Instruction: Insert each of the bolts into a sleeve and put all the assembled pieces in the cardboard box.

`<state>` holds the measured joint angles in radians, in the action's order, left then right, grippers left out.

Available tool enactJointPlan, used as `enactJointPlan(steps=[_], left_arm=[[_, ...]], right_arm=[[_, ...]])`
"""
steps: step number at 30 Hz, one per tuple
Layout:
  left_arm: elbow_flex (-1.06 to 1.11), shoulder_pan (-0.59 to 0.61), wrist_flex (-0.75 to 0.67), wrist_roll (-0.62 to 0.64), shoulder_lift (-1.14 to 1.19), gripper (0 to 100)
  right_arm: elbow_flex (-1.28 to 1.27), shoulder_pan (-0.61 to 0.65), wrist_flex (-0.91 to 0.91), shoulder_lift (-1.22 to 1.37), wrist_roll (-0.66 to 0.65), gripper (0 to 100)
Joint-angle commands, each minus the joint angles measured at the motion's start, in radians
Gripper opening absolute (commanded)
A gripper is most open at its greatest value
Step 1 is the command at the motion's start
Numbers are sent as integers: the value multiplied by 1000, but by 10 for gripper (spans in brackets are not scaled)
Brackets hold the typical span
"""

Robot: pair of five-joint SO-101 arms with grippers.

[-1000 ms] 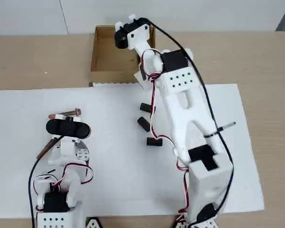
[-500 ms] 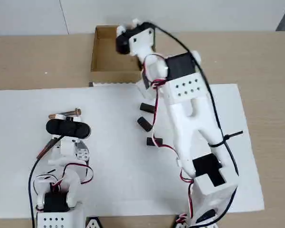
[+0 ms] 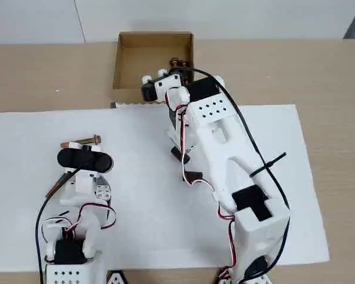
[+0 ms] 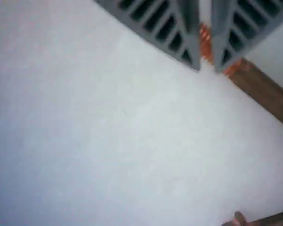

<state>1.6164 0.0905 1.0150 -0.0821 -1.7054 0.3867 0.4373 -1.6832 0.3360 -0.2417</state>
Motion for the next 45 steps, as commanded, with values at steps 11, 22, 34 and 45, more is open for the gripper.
enactJointPlan(steps=[11, 22, 34, 45], left_arm=[[-2, 0, -20, -2, -9, 6], [-2, 0, -20, -2, -9, 6], [-2, 0, -20, -2, -9, 7], [-2, 0, -20, -2, -9, 7]], right_arm=[[2, 85, 99, 97, -26, 175], [2, 88, 157, 205, -26, 113], [2, 58, 196, 306, -26, 112], [12, 59, 185, 312, -23, 6]])
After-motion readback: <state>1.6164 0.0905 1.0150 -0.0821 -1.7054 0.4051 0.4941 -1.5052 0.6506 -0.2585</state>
